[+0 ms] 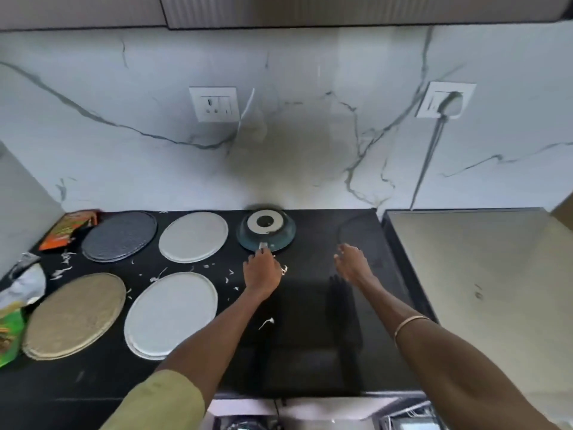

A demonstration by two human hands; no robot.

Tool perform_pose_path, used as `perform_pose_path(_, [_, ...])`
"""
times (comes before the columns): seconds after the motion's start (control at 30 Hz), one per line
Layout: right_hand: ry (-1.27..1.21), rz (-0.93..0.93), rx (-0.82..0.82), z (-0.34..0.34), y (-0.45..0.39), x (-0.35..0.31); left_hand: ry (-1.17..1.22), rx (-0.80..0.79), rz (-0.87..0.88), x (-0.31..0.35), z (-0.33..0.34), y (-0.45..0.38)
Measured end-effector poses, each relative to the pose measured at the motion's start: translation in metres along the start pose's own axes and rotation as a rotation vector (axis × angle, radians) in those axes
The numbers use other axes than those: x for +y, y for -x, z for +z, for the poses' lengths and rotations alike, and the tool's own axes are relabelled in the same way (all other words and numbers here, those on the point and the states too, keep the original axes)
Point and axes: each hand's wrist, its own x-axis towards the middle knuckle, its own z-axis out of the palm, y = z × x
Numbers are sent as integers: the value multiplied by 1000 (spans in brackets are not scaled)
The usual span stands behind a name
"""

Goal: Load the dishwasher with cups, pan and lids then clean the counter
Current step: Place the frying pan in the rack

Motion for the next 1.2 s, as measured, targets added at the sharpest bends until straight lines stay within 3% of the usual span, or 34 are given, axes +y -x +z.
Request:
perform_pose_path(0.17, [-8,-32,-64,31,-26,-35,3,-150,-175,-31,12,-21])
perform_pose_path(0.33, [27,-9,-107,41,-44,-34,37,-175,-161,-35,28,-29])
perform_pose_path(0.63, [29,120,-107,31,-46,-7,416,-222,-440,-22,21,-44])
perform_pose_path(0.9, [27,187,-50,5,-3,44,390,-155,-325,10,22,-5])
perform_pose_path(1.2, [-26,199,18,-49,74,129,233,-155,25,103,40,99])
